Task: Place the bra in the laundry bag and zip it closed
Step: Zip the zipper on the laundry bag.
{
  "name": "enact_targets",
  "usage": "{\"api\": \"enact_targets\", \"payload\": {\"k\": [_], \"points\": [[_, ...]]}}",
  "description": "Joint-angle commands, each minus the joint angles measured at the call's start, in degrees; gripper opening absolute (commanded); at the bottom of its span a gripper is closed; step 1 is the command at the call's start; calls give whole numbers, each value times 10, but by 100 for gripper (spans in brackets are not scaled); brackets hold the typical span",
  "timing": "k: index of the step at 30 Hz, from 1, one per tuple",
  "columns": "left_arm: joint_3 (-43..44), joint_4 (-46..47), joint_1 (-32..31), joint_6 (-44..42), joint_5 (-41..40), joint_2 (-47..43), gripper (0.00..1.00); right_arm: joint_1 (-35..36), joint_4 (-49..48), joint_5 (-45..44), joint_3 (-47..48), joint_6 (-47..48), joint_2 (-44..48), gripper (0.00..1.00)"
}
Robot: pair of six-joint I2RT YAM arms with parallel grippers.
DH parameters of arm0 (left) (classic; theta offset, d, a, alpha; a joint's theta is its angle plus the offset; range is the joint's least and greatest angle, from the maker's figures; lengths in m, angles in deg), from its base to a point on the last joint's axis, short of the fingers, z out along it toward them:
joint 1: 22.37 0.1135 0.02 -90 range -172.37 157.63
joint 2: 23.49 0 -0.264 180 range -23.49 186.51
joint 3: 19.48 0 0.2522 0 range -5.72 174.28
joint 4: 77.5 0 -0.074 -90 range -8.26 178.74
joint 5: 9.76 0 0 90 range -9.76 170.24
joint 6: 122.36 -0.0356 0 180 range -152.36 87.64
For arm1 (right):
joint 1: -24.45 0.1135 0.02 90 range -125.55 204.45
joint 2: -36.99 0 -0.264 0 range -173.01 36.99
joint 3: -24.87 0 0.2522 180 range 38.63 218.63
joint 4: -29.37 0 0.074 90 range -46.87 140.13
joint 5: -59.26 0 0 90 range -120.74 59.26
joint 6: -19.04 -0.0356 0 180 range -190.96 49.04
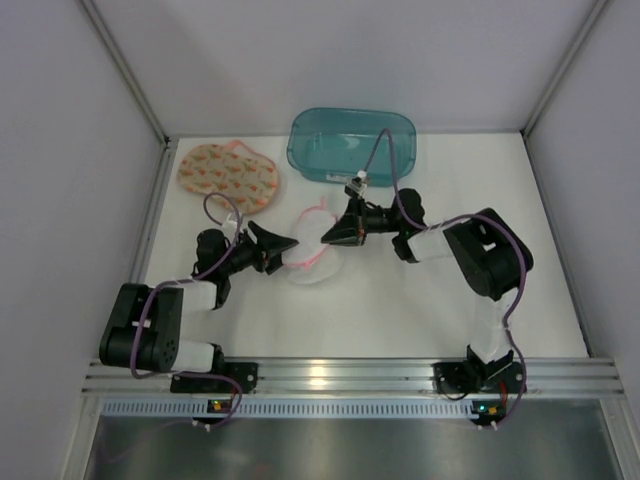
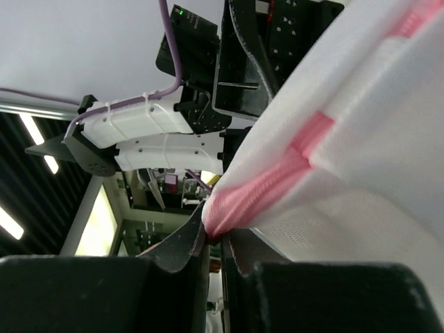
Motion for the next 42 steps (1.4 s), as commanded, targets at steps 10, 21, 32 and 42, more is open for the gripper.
{"api": "enact_targets", "payload": {"k": [10, 21, 32, 42], "points": [[17, 114, -6, 32, 30, -49, 0, -19, 761, -203, 149, 609, 156, 70], [35, 89, -11, 52, -20, -16, 0, -74, 725, -100, 134, 612, 183, 99], [53, 67, -14, 55, -52, -9, 0, -36, 386, -118, -41, 230, 198, 99], [59, 65, -36, 49, -56, -9, 0, 15, 258, -158, -24, 115, 129, 72]]}}
